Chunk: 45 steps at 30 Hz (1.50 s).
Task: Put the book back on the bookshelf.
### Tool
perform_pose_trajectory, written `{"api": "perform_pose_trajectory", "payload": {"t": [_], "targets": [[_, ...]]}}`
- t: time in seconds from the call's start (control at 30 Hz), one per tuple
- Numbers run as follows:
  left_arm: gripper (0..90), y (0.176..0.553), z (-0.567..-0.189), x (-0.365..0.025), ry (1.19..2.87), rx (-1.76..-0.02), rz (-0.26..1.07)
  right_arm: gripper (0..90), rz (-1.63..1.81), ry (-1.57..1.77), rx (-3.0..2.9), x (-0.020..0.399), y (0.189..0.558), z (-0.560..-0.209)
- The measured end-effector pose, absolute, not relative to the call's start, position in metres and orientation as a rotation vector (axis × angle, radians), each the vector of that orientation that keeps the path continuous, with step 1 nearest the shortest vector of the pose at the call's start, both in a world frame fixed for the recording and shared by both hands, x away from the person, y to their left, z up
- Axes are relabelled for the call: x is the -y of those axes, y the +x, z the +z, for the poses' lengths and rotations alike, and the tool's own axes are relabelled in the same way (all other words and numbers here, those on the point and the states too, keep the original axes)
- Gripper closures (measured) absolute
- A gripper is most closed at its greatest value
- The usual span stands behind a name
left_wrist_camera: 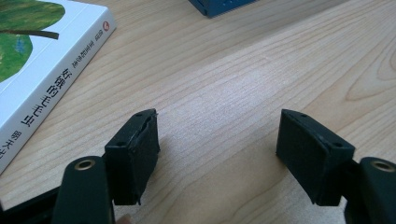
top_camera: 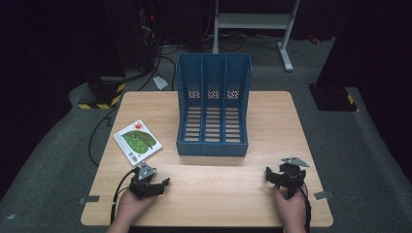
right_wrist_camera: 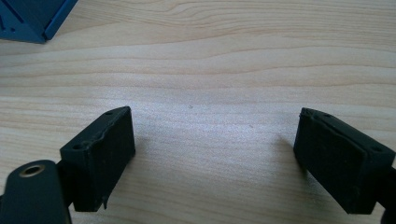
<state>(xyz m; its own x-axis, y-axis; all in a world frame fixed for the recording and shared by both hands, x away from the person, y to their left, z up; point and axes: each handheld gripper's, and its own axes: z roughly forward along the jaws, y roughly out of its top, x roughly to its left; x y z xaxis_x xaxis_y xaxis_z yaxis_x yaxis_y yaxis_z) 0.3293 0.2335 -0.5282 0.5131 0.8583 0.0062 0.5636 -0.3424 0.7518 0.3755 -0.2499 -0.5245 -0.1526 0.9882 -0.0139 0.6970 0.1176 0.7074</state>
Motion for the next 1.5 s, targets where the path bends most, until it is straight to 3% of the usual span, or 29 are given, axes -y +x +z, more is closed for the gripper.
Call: {"api": "perform_pose_trajectory", "payload": {"t": [0.43,0.77,0.87,1.03,1.2,1.5], "targets": [[38.9,0.329,-0.524,-0.243,1.995,-1.218,0.589,12.2,0.779,1.634,-1.908,0.25,0.375,-0.524],[63.0,0.338,-0.502,-0.269,1.906,-1.298,0.696,12.7,0.783,1.613,-1.924,0.25,0.375,-0.524],[64.4,0.352,-0.5,-0.28,1.854,-1.378,0.701,12.7,0.784,1.613,-1.924,0.25,0.375,-0.524],[55.9,0.368,-0.503,-0.298,1.814,-1.472,0.748,12.8,0.782,1.613,-1.926,0.25,0.375,-0.524],[38.7,0.378,-0.514,-0.324,1.73,-1.578,0.753,12.9,0.784,1.616,-1.924,0.249,0.375,-0.524],[26.1,0.386,-0.522,-0.328,1.688,-1.624,0.733,13.2,0.786,1.61,-1.928,0.248,0.375,-0.524]]}}
